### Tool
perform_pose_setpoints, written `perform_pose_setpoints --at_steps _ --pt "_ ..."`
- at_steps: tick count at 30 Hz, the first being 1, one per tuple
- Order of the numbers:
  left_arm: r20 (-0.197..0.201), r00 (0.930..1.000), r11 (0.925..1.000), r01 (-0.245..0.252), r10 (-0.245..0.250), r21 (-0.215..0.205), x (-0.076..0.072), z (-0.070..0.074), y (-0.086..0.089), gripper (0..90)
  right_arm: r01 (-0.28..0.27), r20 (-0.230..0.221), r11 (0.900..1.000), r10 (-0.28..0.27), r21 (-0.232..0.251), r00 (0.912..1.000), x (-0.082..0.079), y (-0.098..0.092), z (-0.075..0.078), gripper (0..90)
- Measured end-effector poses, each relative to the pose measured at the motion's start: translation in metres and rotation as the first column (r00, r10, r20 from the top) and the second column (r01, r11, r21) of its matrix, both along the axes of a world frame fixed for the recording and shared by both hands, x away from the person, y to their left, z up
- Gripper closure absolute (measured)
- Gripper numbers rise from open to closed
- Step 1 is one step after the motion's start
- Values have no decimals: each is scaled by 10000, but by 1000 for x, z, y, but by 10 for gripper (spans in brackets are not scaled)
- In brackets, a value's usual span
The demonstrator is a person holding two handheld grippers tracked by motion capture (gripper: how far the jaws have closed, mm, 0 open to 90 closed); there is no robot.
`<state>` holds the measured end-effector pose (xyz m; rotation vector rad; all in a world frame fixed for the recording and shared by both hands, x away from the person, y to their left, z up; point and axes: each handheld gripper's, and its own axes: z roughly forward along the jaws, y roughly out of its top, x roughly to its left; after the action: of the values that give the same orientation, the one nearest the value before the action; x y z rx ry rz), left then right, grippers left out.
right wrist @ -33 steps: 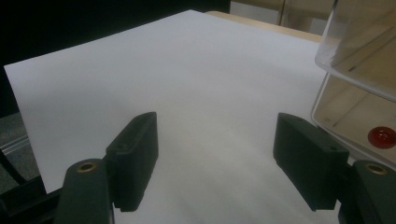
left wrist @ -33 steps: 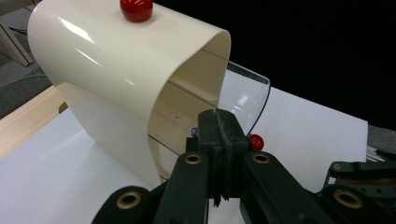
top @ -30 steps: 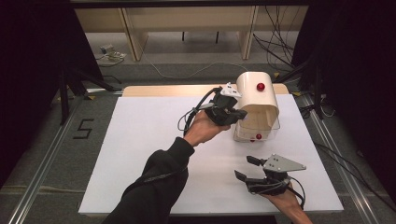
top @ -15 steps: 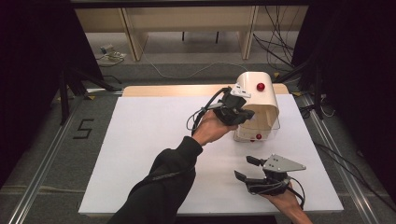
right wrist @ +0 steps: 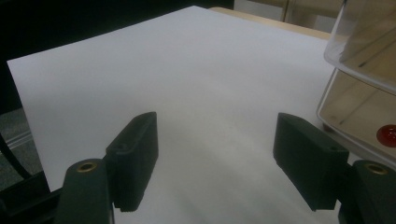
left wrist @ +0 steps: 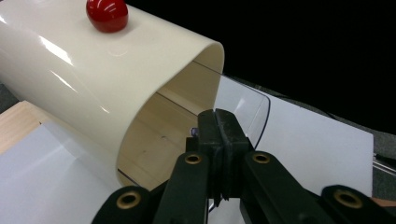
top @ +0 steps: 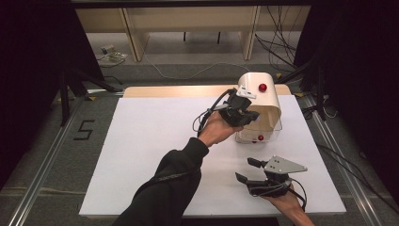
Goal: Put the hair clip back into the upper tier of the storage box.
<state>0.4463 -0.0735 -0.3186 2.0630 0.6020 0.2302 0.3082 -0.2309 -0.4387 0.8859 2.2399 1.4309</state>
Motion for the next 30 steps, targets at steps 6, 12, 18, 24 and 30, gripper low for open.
perform_pose_setpoints --at_steps 6,12,18,24,30 --pt "-206 9998 9999 19 -16 115 2 -4 -4 887 -15 -35 10000 15 -18 10000 0 0 0 316" --pt "-322 9995 9997 20 -12 263 1 -6 -8 788 -33 -31 10000 33 -47 10000 -1 0 0 317" --pt "-368 9993 9998 21 -14 176 -2 -2 -6 678 -45 45 9999 46 -128 10000 0 0 0 317" --pt "-307 9995 9998 -50 45 -168 -6 8 6 558 -4 -10 9999 4 -118 10000 -1 0 0 317" --pt "-370 9990 9991 -272 261 -313 -9 11 21 438 24 -44 10000 -24 -64 10000 -1 1 0 316"
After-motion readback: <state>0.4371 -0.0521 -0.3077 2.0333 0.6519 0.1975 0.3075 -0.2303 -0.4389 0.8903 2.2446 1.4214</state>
